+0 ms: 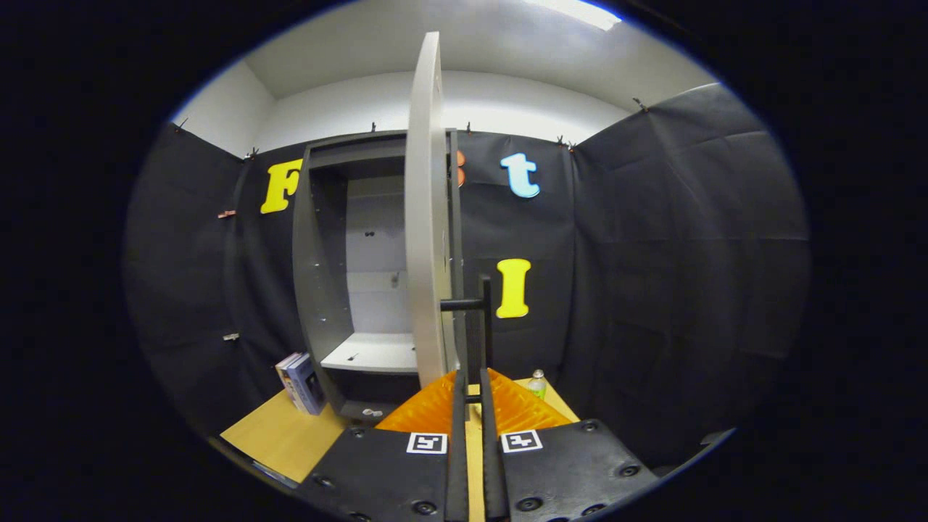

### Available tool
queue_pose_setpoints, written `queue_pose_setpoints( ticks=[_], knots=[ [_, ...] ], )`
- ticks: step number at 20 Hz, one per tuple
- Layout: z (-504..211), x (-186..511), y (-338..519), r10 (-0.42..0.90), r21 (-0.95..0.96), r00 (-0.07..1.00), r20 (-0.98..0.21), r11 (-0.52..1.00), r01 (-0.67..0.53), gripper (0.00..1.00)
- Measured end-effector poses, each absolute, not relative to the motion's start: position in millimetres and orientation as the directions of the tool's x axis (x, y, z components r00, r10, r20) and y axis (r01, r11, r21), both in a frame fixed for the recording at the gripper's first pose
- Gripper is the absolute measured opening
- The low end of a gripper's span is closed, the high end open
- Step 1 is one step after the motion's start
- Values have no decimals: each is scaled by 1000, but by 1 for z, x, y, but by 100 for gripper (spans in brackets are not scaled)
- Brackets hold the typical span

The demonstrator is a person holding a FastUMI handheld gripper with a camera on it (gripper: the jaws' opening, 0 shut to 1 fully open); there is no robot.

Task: Open the shoe cabinet door, grab the shoes and put them into the shoe cabinet, then close the shoe cabinet door.

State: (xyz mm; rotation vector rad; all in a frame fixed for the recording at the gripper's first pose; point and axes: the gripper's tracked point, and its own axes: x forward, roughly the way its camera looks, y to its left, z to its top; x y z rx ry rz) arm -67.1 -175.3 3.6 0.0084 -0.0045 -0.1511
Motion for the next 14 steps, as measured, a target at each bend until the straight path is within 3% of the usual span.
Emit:
queue_pose_setpoints(
  ticks=[6,14],
  knots=[
    [0,-82,-159,-128,37,992,-2,991,128,13],
    [-52,-75,-86,94,71,990,-103,994,-87,13]
  ],
)
